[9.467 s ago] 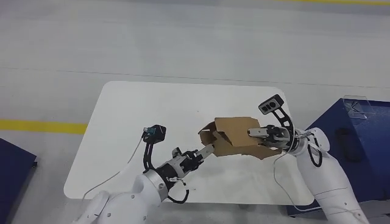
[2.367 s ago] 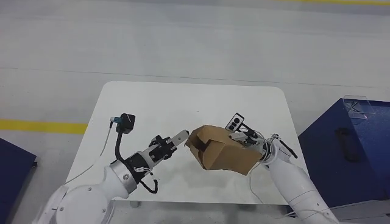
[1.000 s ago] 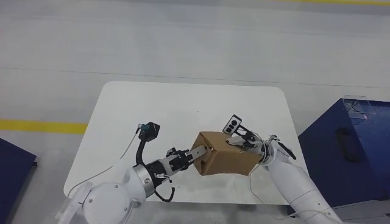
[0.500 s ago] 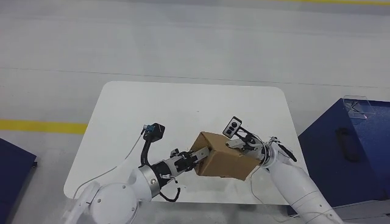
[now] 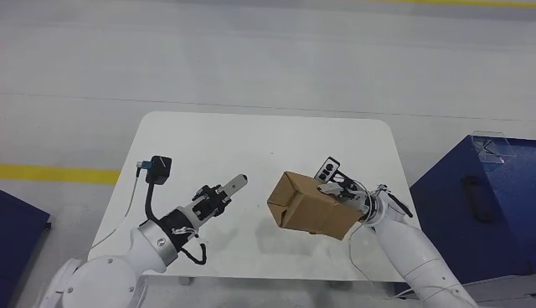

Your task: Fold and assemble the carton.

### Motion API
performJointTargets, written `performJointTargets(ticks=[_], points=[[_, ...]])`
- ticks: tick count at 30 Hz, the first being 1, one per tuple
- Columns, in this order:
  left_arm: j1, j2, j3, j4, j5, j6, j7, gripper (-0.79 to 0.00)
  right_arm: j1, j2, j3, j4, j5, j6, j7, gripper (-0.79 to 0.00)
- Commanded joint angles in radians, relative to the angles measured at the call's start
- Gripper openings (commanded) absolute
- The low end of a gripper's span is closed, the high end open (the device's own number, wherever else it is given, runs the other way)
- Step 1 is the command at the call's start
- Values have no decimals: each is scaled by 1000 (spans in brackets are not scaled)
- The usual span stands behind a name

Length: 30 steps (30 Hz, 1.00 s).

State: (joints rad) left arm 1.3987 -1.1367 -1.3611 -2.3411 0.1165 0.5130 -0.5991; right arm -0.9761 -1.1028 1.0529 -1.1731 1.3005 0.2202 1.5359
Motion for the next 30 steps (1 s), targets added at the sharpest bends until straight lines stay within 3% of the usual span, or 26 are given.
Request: performJointTargets(ticks=[1, 4, 5, 7, 9, 12, 15, 20, 22, 26, 30], points=[[0, 0, 0, 0, 0, 0, 0, 0, 0, 0, 0, 0, 0, 0, 0, -785], [0, 0, 0, 0, 0, 0, 0, 0, -2, 0, -1, -2, -2, 2, -10, -785], [0, 0, 0, 0, 0, 0, 0, 0, -8, 0, -10, -13, -11, 58, -65, -785], [0, 0, 0, 0, 0, 0, 0, 0, -8, 3, -24, -46, 60, 302, -238, -785], [0, 0, 0, 0, 0, 0, 0, 0, -7, 13, 0, -80, 143, 457, -393, -785], [0, 0, 0, 0, 0, 0, 0, 0, -11, 29, 59, -109, 241, 646, -615, -785], [0, 0, 0, 0, 0, 0, 0, 0, -22, 38, 109, -106, 384, 792, -970, -785], [0, 0, 0, 0, 0, 0, 0, 0, -53, 55, 148, -233, 810, 757, -1692, -785], [0, 0, 0, 0, 0, 0, 0, 0, -72, 64, 157, -322, 1029, 627, -1984, -785], [0, 0, 0, 0, 0, 0, 0, 0, -72, 81, 187, -510, 1413, 260, -2514, -785], [0, 0, 0, 0, 0, 0, 0, 0, -58, 91, 209, -575, 1514, 8, -2756, -785]])
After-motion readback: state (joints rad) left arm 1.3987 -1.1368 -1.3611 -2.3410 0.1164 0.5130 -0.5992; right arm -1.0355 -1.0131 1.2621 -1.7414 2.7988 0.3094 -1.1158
